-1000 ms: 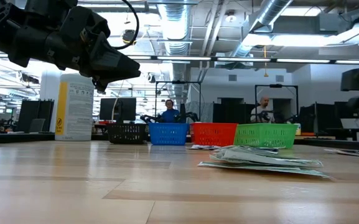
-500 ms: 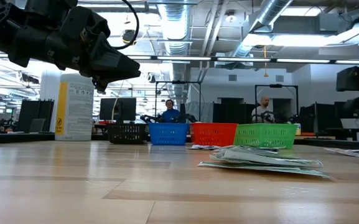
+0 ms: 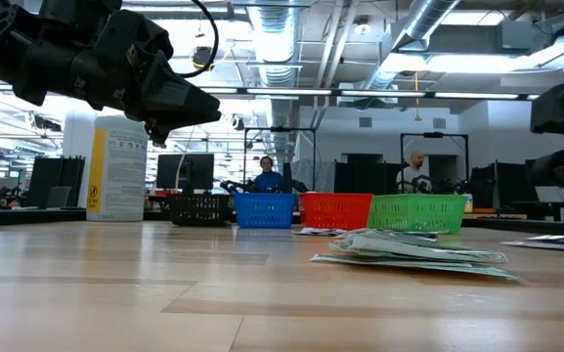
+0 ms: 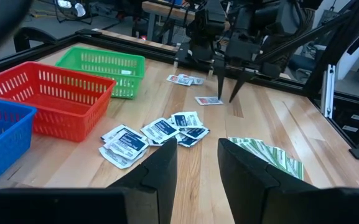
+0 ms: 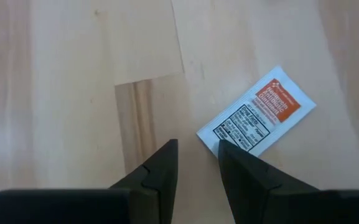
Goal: Pick & Place First Aid Supplies
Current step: Put the orange pad into the green bin
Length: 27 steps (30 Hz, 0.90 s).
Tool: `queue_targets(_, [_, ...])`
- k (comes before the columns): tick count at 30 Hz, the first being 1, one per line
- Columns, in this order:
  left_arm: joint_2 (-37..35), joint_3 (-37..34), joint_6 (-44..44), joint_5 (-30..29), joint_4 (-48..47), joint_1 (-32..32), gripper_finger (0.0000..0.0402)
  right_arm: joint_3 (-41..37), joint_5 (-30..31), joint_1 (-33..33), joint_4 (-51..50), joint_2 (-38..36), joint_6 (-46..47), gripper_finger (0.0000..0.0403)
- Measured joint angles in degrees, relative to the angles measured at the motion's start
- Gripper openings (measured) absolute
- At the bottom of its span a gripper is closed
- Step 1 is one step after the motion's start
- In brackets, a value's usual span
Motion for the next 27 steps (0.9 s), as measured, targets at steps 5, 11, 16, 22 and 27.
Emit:
queue_targets(5, [0.0, 0.0, 0.0, 0.0, 0.0, 0.0, 0.0116, 0.2, 1.7, 0.0, -0.2, 0.0, -2.3, 0.0111])
queue_targets(11, [0.0, 0.0, 0.0, 0.0, 0.0, 0.0, 0.0116, 2.7, 5.0, 0.0, -0.2, 0.0, -7.2, 0.0111])
queue_targets(16, [0.0, 0.0, 0.0, 0.0, 0.0, 0.0, 0.0116, 3.2, 6.7, -0.3, -2.9, -0.1, -7.1, 0.0111])
queue_targets(22, [0.0, 0.0, 0.0, 0.0, 0.0, 0.0, 0.0116, 2.8, 6.7, -2.0, -3.1, 0.0, -5.8, 0.0111])
queue_targets(27, [0.0, 0.0, 0.0, 0.0, 0.0, 0.0, 0.0116, 1.9, 6.7, -3.2, -2.3, 0.1, -5.8, 0.0111])
